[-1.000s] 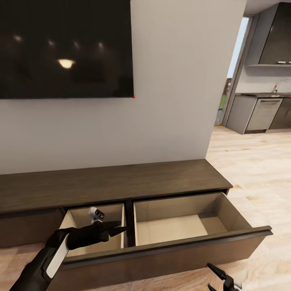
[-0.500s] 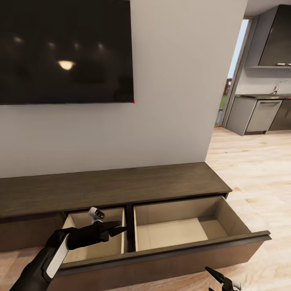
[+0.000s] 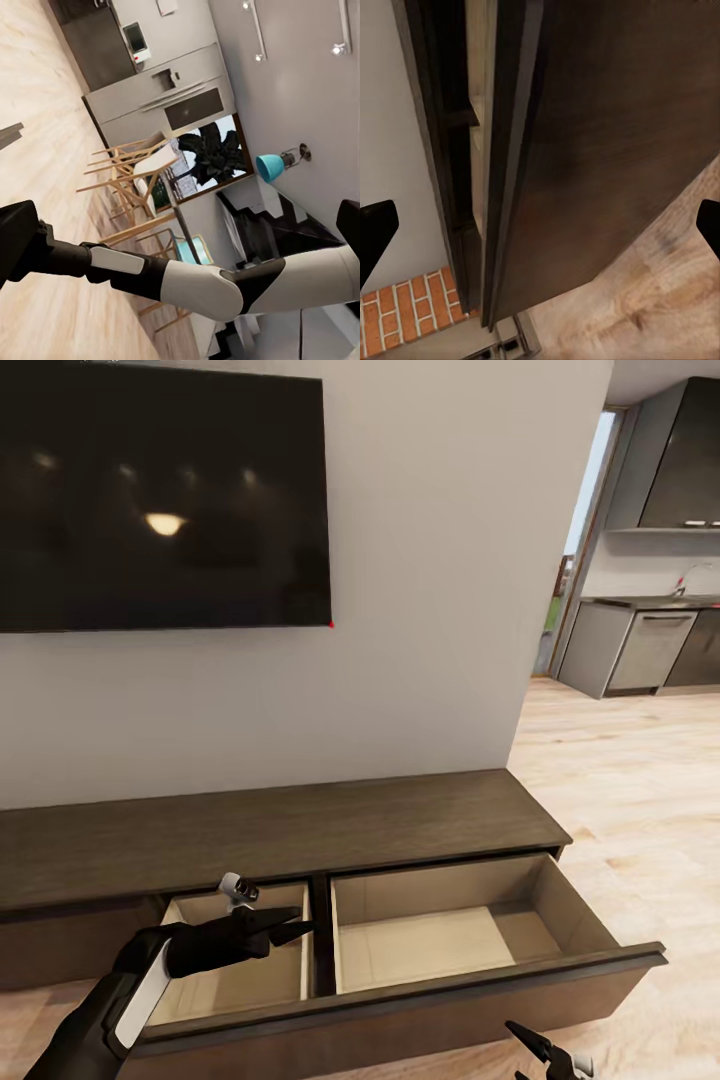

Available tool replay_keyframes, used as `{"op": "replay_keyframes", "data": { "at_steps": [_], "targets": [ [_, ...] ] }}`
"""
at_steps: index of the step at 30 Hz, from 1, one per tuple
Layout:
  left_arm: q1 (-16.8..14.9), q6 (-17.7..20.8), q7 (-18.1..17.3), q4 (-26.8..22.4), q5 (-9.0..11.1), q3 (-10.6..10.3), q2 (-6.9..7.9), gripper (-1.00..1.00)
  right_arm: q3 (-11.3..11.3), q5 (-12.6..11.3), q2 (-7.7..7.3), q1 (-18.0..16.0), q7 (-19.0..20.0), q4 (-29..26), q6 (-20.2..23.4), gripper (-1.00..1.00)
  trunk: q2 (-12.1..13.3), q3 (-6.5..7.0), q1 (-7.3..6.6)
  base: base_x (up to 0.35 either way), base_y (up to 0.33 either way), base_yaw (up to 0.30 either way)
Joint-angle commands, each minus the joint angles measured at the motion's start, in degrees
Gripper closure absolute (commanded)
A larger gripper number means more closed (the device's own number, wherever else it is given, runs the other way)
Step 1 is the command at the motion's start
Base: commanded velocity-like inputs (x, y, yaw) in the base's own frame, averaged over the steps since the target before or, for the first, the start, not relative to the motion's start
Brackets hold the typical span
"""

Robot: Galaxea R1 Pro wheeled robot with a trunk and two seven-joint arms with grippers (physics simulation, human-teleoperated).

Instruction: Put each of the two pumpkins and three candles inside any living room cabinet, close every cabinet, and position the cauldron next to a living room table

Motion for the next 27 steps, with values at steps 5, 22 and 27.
{"op": "replay_keyframes", "data": {
  "at_steps": [5, 22, 27],
  "targets": [
    [-0.02, 0.58, -0.08, 0.01, 0.23, -0.13, 0.05, -1.0, -0.17, -0.19, -0.05, -0.04, 0.11, 0.06, 0.27, -1.0, 2.0, 0.85, -1.11, 0.0, 0.0, 0.0],
    [0.0, 0.58, 0.09, 0.01, 0.23, -0.13, -0.02, -1.0, -0.23, -0.21, 0.15, -0.03, 0.13, 0.07, 0.25, -1.0, 8.82, 3.9, -4.85, 0.0, 0.0, 0.0],
    [0.0, 0.58, 0.1, 0.01, 0.23, -0.13, -0.02, -1.0, -0.24, -0.26, 0.22, -0.04, 0.13, 0.07, 0.25, -1.0, 10.82, 4.8, -5.95, 0.0, 0.0, 0.0]
  ]
}}
